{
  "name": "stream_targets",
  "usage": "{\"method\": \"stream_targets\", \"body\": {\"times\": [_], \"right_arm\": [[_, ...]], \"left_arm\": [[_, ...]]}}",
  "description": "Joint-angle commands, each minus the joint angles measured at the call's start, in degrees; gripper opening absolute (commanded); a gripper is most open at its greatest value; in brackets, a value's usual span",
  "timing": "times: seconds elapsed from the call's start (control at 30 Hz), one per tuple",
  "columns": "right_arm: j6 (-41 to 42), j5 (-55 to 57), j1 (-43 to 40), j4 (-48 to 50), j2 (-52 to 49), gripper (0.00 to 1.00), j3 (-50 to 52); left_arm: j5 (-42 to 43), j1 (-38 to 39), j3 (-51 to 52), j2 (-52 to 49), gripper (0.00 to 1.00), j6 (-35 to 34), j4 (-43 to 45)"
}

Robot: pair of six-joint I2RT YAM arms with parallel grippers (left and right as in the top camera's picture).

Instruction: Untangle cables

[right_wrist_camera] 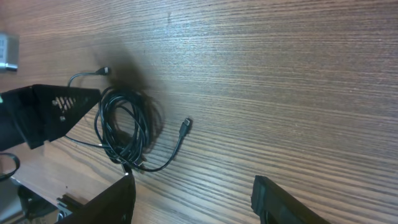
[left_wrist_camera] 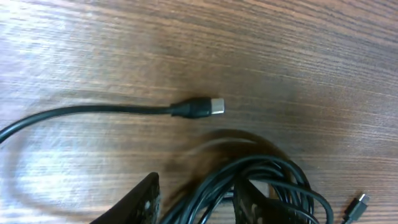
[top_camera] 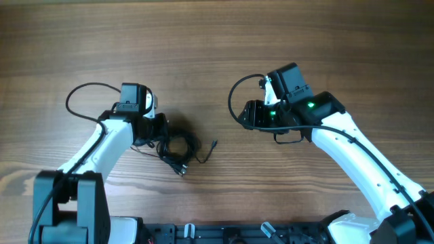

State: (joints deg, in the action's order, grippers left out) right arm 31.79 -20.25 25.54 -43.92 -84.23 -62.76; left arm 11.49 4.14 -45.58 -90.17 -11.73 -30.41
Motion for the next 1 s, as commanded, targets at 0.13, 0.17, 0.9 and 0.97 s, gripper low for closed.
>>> {"method": "stream_targets", "body": {"times": [0.13,0.17,0.9,0.97], "right_arm": [[-1.79,1.14,-0.17,0.13,-0.33,0.62,0.11],[-1.79,1.14,-0.17,0.15,-0.33,0.62,0.11],[-3.19,0.72,-0.17,0.15,-0.33,0.63,0.11],[-3.21,0.72,-0.17,0.13,-0.33,0.63,0.13]], "left_arm": [[1.51,0.26,0.55,-5.11,0.31,3.87,2.82],[1.49,0.26,0.55,-5.64,0.27,3.89,2.93],[7.15,0.26,-3.52,-6.75,0.41,14.73,-2.67],[7.10,0.26,-1.95,-7.43,0.39,14.78,-2.12]]}}
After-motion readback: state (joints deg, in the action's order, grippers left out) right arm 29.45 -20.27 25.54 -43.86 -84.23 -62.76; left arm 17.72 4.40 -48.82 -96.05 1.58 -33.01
